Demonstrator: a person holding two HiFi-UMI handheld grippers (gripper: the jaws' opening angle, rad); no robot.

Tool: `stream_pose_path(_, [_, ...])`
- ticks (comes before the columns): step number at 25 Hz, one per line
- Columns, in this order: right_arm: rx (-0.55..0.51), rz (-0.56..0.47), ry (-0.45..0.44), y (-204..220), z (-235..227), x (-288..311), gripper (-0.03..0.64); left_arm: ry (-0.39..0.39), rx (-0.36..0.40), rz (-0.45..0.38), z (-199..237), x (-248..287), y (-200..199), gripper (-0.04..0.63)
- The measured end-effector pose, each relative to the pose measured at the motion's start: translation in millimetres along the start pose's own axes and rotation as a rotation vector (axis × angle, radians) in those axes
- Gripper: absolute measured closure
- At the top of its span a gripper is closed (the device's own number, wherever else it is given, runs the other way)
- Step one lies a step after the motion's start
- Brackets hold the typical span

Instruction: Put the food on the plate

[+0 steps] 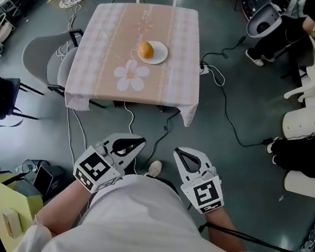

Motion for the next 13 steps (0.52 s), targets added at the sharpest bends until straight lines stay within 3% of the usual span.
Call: stream_pose_path(13, [0.01,0.01,0.032,7,-20,-9,0.604,0.044,0.019,-0.004,-7,22,-12,0.586])
Point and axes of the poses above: the fingertips, and each gripper's own axes: x forward along the fingers, z to its left, y out of its underside, the point moved 2 cm from there along -x, backward along the fingers, and after that the axes turned 2 degrees about y, right-handed, at the moved point
